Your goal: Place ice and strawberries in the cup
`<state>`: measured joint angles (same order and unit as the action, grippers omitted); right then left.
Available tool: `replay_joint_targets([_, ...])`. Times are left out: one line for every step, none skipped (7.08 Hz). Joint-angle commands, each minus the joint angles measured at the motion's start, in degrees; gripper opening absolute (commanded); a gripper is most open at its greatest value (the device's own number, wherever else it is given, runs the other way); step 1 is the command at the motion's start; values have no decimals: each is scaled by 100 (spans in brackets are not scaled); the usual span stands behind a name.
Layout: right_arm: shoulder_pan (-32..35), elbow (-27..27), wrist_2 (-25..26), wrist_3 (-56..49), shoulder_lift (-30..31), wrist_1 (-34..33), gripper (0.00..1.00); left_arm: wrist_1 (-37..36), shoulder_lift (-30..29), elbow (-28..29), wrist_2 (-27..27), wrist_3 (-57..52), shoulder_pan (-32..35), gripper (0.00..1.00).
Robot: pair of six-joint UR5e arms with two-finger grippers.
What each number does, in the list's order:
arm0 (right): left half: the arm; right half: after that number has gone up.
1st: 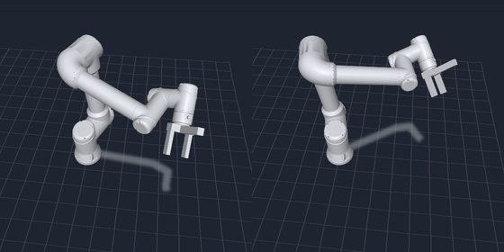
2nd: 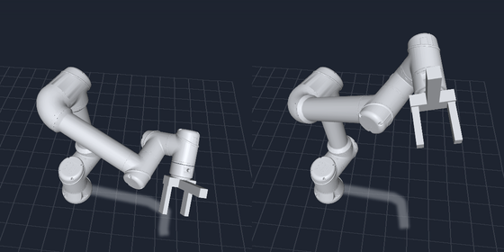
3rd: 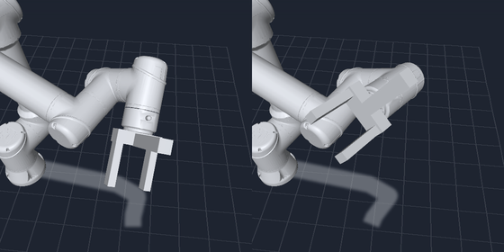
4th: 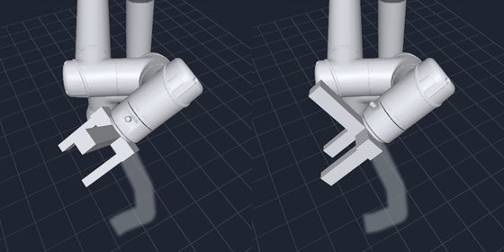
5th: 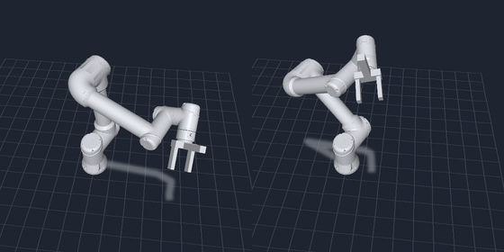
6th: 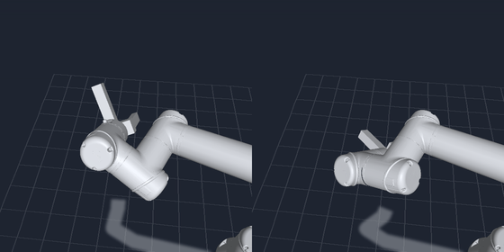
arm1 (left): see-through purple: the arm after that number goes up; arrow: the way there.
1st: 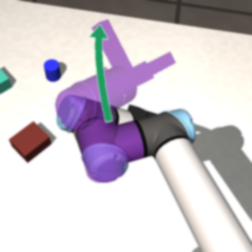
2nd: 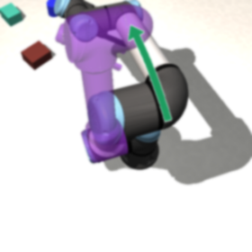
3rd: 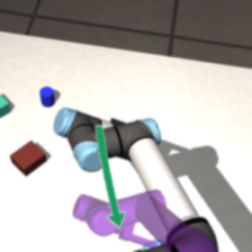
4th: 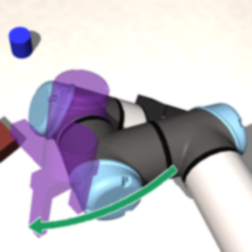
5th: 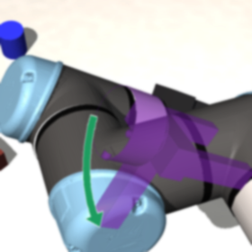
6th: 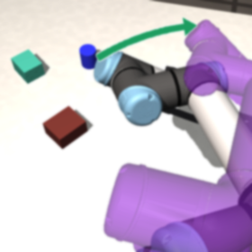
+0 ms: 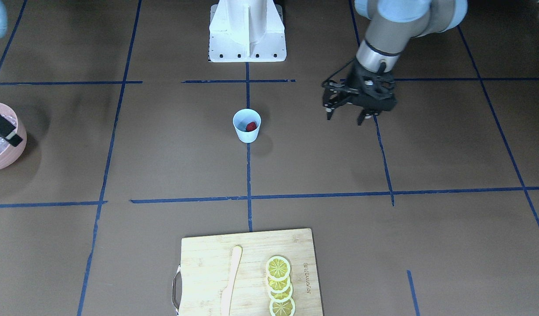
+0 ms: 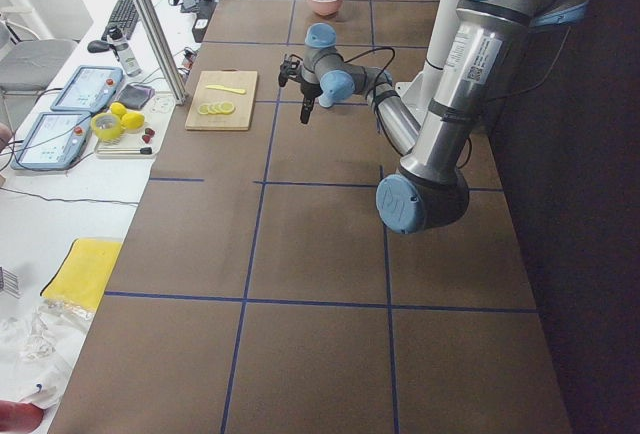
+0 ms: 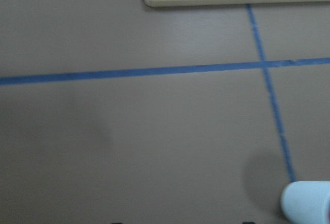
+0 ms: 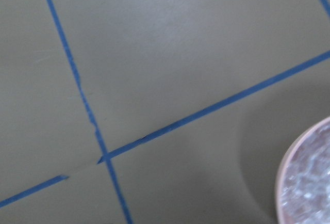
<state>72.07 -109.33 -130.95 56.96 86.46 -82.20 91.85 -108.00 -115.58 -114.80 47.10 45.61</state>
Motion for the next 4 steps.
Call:
replay_joint_targets([1026, 875, -265, -2566, -137, -452, 100, -1260, 900, -499, -594, -2754, 1558, 83])
replay_joint_targets([1307, 1166, -282, -3481, -269, -707, 100, -1988, 973, -491, -753, -4038, 2322, 83])
replay_joint_targets([1423, 1308, -221, -4525, -270, -996, 100, -2718, 974, -413, -798, -4790, 2826, 84])
replay_joint_targets([1468, 1318, -169, -5397, -270, -1469, 100, -3108, 1017, -186, -1007, -5016, 3370, 84])
